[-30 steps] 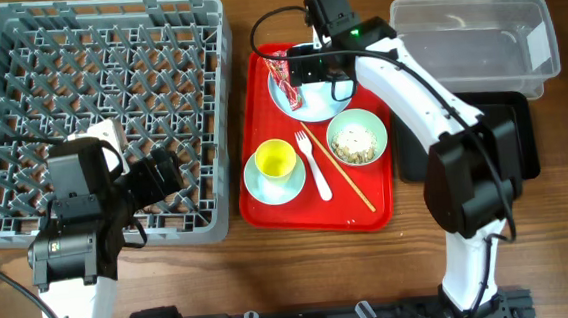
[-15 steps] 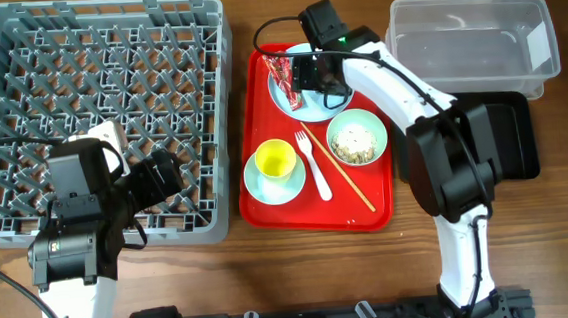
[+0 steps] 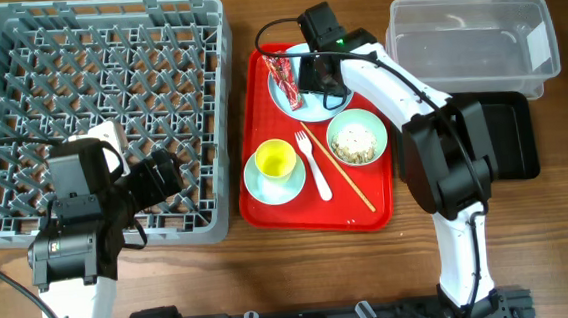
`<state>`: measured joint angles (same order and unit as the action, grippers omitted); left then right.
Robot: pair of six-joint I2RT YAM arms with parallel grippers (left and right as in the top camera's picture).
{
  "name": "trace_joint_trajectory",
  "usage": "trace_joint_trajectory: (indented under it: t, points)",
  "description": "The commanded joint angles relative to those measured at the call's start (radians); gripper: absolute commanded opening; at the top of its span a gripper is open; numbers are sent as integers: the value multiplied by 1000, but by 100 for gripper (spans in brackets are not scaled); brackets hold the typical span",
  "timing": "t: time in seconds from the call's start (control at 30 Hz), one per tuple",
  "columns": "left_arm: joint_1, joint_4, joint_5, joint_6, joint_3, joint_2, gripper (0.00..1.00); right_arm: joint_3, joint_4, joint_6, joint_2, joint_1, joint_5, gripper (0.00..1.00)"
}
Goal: Sort waste into correct bins and load items into the dishwasher rack
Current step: 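Reach the right gripper to the white plate and grasp the tissue, then carry the tissue with the right gripper into the clear bin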
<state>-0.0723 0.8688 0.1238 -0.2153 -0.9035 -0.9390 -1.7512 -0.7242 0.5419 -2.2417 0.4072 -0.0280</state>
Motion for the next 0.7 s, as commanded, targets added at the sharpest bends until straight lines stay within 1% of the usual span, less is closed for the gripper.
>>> trace_joint_trajectory:
  t: [0.0, 0.07, 0.27, 0.37, 0.47, 0.67]
  points:
    - [-3, 0, -10, -2, -18, 0, 100, -14, 2, 10, -28, -3, -26, 40]
    - [-3, 0, -10, -2, -18, 0, 100, -14, 3, 11, -28, -3, -26, 35]
    - [-3, 0, -10, -2, -18, 0, 100, -14, 13, 11, -28, -3, -26, 14]
    - [-3, 0, -10, -2, -18, 0, 100, -14, 19, 8, -28, -3, -26, 6]
    - [-3, 0, -10, -2, -18, 0, 100, -14, 21, -2, -26, -3, -25, 4]
    - [-3, 0, -10, -2, -18, 0, 100, -14, -3, -77, 26, -26, -25, 4]
